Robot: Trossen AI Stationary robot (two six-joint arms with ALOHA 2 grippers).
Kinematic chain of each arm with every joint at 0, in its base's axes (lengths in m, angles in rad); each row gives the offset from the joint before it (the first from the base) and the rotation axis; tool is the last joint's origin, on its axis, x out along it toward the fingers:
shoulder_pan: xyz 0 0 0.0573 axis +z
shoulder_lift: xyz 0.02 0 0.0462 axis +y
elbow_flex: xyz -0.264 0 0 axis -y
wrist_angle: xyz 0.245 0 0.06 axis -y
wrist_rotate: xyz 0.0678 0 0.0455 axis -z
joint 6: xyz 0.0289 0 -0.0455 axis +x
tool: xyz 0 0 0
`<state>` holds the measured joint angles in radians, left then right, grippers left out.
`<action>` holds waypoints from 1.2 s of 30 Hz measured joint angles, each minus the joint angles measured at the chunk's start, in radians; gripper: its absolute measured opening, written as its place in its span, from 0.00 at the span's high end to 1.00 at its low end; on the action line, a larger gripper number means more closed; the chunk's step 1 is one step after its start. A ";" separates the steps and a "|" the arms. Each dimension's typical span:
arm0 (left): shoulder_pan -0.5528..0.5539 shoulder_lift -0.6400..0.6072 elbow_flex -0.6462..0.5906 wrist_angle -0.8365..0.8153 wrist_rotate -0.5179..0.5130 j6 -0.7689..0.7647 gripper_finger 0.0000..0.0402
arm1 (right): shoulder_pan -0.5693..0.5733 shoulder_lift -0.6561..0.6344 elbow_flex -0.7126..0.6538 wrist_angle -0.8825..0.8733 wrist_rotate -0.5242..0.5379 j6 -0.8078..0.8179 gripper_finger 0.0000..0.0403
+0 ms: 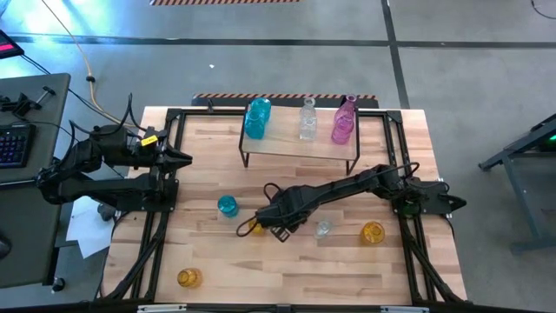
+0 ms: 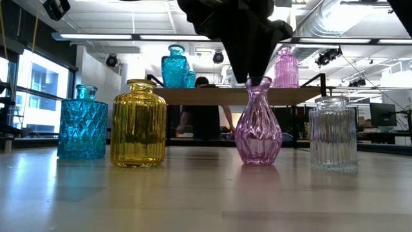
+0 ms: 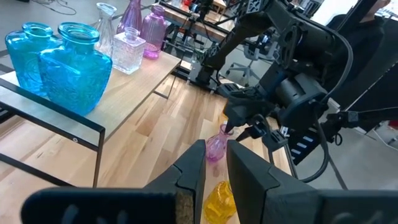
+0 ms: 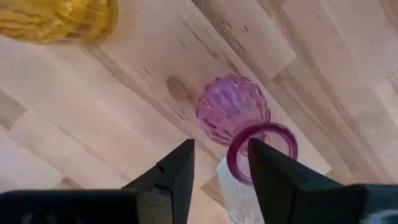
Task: Sort vases onto shelf
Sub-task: Put the purple transparent vase on the shelf aligned with the other purple vases
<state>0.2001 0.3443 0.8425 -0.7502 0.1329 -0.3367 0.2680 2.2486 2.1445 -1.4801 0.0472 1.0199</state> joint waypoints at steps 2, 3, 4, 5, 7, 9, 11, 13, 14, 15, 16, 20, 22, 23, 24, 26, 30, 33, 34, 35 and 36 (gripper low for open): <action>0.000 0.000 0.000 0.000 0.000 0.007 0.86 | 0.000 0.000 0.000 -0.005 -0.008 -0.004 0.67; 0.000 0.000 0.000 0.000 0.000 0.009 0.86 | 0.000 0.000 0.000 -0.007 -0.011 -0.004 0.67; 0.000 0.000 0.000 0.000 0.000 0.014 0.86 | 0.000 0.000 0.000 -0.013 -0.012 -0.004 0.67; 0.000 0.000 0.000 0.000 0.001 0.016 0.86 | 0.000 0.000 0.000 -0.025 -0.010 0.000 0.67; 0.000 0.000 0.000 0.000 0.004 0.017 0.86 | 0.003 0.000 0.000 -0.063 -0.008 0.002 0.67; 0.000 0.000 0.000 0.000 0.004 0.018 0.86 | 0.006 0.000 0.000 -0.090 -0.003 0.001 0.67; 0.000 0.000 0.000 0.000 0.005 0.025 0.86 | 0.007 0.000 0.000 -0.092 -0.003 -0.005 0.67; 0.000 0.000 0.000 0.000 0.008 0.026 0.86 | 0.008 0.000 0.000 -0.090 -0.003 -0.006 0.67; 0.000 0.000 0.000 0.000 0.008 0.026 0.86 | 0.008 0.000 0.000 -0.090 -0.002 -0.007 0.67; 0.000 0.000 0.000 0.000 0.007 0.026 0.86 | 0.008 0.000 0.000 -0.091 -0.002 -0.008 0.67; 0.000 0.000 0.000 0.000 0.008 0.026 0.86 | 0.008 0.000 0.000 -0.091 -0.002 -0.009 0.67; 0.000 0.000 0.000 0.000 0.008 0.028 0.86 | 0.008 0.000 0.000 -0.091 0.003 -0.010 0.67; 0.000 0.000 0.000 0.000 0.008 0.033 0.86 | 0.008 0.003 0.000 -0.091 0.005 -0.018 0.67; 0.000 0.000 0.000 0.000 0.008 0.033 0.86 | 0.007 0.006 0.000 -0.091 0.005 -0.026 0.67; 0.000 0.000 0.000 0.000 0.008 0.033 0.86 | 0.007 0.009 0.000 -0.091 0.005 -0.034 0.67; 0.000 0.000 0.000 -0.001 0.007 0.033 0.86 | 0.008 0.018 0.000 -0.086 0.005 -0.045 0.67; 0.000 0.000 0.000 -0.001 0.008 0.033 0.86 | 0.007 0.022 0.000 -0.091 0.004 -0.053 0.67; 0.000 0.000 0.000 -0.001 0.007 0.034 0.86 | 0.007 0.022 0.000 -0.091 0.004 -0.057 0.70; 0.000 0.000 0.000 0.000 0.008 0.034 0.86 | 0.007 0.022 0.000 -0.091 0.003 -0.059 0.72; 0.000 0.000 0.000 -0.001 0.007 0.034 0.86 | 0.007 0.022 0.000 -0.091 0.003 -0.061 0.75; 0.000 0.000 0.000 -0.001 0.007 0.034 0.86 | 0.007 0.022 0.000 -0.091 0.003 -0.065 0.79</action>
<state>0.2002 0.3439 0.8425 -0.7509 0.1403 -0.3031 0.2749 2.2704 2.1445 -1.5711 0.0505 0.9549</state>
